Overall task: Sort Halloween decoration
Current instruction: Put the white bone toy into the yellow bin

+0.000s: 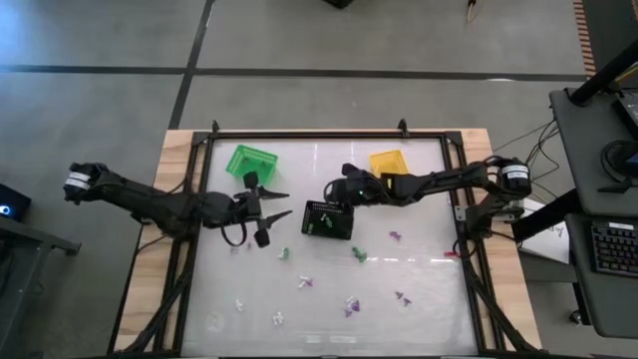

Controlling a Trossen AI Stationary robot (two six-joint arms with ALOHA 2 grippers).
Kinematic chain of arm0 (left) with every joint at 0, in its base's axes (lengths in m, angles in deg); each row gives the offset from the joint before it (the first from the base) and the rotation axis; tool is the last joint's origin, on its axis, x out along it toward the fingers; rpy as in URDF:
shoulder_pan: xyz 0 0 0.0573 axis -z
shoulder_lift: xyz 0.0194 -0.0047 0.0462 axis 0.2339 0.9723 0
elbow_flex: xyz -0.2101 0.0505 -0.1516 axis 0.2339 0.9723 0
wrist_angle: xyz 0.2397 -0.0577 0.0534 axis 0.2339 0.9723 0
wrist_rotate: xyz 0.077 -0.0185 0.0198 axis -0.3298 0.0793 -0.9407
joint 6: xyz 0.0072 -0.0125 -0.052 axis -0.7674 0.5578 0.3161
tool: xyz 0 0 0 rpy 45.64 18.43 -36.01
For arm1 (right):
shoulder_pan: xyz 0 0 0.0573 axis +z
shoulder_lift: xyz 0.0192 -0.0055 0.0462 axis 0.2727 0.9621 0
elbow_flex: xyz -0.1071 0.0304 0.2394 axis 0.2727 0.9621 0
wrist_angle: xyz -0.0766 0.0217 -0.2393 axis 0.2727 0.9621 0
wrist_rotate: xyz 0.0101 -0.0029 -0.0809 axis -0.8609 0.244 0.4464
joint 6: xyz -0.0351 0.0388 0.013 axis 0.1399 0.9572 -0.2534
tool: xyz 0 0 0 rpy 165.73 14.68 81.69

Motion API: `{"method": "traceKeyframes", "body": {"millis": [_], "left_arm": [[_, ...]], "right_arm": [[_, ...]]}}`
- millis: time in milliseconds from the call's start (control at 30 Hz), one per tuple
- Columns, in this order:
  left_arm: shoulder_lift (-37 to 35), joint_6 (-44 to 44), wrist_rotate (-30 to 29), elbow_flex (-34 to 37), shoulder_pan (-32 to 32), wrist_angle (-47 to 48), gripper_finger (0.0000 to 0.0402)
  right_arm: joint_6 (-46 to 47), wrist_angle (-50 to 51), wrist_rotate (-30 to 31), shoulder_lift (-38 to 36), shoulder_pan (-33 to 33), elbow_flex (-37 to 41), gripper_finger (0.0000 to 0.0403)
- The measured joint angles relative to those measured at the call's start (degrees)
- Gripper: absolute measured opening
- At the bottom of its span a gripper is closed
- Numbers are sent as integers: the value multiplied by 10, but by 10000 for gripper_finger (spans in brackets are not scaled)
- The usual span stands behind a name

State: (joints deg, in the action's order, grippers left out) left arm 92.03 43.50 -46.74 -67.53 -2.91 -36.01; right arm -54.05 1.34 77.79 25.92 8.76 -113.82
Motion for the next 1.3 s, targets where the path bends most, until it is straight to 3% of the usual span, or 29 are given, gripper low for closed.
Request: {"method": "traceKeyframes", "body": {"millis": [233,833,1100,1300], "left_arm": [[-19,-6,55,0,-56,8,181],[-179,-59,50,-1,-68,61,181],[-228,-91,-39,-1,-68,78,181],[-253,-92,-56,-1,-68,87,181]], "right_arm": [[-19,16,-47,41,-20,-49,9],[-86,329,-92,116,-11,-217,9],[-184,340,-103,150,-7,-228,9],[-230,330,-107,164,-7,-228,9]]}}
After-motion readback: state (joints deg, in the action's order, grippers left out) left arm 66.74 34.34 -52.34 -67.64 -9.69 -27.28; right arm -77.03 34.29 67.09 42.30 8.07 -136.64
